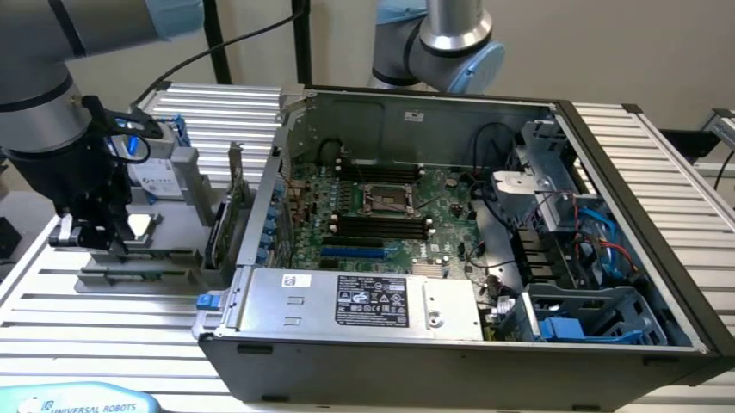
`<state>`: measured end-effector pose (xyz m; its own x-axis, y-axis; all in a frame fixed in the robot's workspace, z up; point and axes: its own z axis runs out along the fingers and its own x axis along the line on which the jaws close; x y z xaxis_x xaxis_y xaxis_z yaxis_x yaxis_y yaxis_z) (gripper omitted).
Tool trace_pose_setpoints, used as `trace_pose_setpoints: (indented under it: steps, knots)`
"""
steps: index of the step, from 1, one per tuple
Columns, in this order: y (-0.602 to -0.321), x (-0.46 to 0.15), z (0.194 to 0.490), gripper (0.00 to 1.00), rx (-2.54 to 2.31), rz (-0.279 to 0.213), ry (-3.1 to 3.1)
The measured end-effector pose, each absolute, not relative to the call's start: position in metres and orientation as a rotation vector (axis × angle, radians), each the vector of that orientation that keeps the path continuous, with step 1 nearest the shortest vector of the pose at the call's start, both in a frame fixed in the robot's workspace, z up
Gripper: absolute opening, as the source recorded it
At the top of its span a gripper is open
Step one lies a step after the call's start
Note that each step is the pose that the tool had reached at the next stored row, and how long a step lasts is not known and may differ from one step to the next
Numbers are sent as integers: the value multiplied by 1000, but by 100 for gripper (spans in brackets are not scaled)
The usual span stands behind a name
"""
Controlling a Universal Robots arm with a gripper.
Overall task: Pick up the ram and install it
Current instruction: 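Pick up the ram and move it above insertion slot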
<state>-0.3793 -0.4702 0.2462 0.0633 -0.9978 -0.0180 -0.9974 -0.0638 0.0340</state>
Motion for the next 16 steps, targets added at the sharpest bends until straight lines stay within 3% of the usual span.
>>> trace_pose_setpoints:
  steps: [16]
  knots:
    - [-478, -371, 217, 31, 2282, -57, -2141]
